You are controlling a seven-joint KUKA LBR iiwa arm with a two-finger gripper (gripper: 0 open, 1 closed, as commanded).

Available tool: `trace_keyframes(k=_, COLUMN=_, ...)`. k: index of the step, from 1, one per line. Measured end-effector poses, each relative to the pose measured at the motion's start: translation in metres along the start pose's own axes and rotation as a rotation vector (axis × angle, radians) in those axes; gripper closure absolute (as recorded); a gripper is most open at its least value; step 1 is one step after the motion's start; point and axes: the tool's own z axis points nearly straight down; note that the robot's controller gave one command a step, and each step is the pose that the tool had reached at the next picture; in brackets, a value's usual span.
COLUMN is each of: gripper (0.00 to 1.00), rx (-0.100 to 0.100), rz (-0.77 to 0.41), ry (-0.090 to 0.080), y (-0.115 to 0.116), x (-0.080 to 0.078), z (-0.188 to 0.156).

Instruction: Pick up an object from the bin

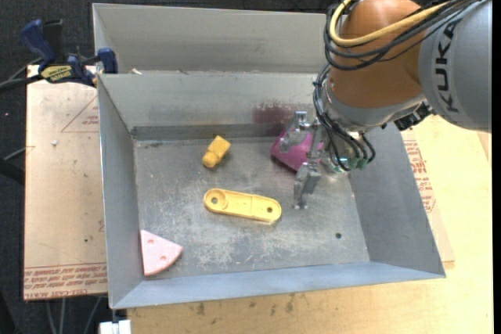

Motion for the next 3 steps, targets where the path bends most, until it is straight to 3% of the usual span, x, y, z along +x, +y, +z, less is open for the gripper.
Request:
trace_keyframes(k=1, gripper=0.0, rx=0.0, rz=0.001, ry=-0.007, y=0.0, x=-0.001, z=-0.003)
trace_keyframes(k=2, gripper=0.0, rx=0.0, rz=0.012, ry=-0.017, y=0.012, x=0.003, z=0.028)
trace_keyframes(k=3, gripper=0.0, rx=-0.002, rz=0.037, ry=-0.008, y=0.017, x=0.025, z=0.078)
